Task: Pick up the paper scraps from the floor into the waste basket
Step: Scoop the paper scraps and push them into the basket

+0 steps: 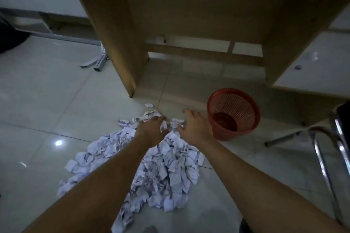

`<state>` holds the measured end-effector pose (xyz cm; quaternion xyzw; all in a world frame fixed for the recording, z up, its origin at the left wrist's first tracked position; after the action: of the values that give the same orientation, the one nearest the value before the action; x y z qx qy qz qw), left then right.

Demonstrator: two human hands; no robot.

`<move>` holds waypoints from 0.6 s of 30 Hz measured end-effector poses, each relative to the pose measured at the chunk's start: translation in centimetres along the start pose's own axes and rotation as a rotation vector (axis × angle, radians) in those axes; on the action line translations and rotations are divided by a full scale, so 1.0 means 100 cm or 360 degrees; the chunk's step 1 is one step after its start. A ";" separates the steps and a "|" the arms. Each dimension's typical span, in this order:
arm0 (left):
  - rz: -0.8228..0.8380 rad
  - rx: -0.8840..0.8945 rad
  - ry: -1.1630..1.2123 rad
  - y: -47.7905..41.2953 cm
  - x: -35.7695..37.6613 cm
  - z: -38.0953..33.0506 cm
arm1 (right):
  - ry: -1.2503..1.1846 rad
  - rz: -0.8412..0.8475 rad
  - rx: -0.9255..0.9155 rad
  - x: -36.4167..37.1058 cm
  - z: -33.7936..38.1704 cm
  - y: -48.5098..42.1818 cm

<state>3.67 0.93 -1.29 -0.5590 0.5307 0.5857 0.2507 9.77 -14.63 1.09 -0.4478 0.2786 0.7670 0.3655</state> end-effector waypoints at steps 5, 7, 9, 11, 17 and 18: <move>0.0262 -0.0129 -0.0323 -0.013 0.081 0.026 | 0.0021 0.0333 0.0124 0.088 -0.039 -0.001; 0.0316 -0.0186 -0.0334 -0.020 0.107 0.038 | -0.0009 0.0441 0.0158 0.122 -0.054 -0.002; 0.0343 -0.0217 -0.0335 -0.026 0.124 0.046 | -0.0057 0.0541 0.0161 0.149 -0.066 -0.006; 0.0382 -0.0272 -0.0353 -0.030 0.140 0.053 | -0.0102 0.0638 0.0153 0.174 -0.071 -0.006; 0.0431 -0.0309 -0.0565 -0.025 0.165 0.063 | -0.0180 0.0736 0.0139 0.216 -0.071 -0.002; 0.0432 -0.0294 -0.0552 -0.026 0.167 0.065 | -0.0169 0.0749 0.0128 0.220 -0.072 -0.003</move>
<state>-0.76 2.58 -18.82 -0.3941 0.4941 0.7474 0.2047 6.22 -13.01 -21.76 -0.3148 0.3859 0.8417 0.2084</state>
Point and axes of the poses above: each hand's wrist, its own y-axis away from the middle knuckle, its own x-axis out of the palm, z = x × y, the point moved 4 cm from there along -y, towards the middle knuckle, and after that the axes turned 5 degrees about -x, right-handed, at the moved point
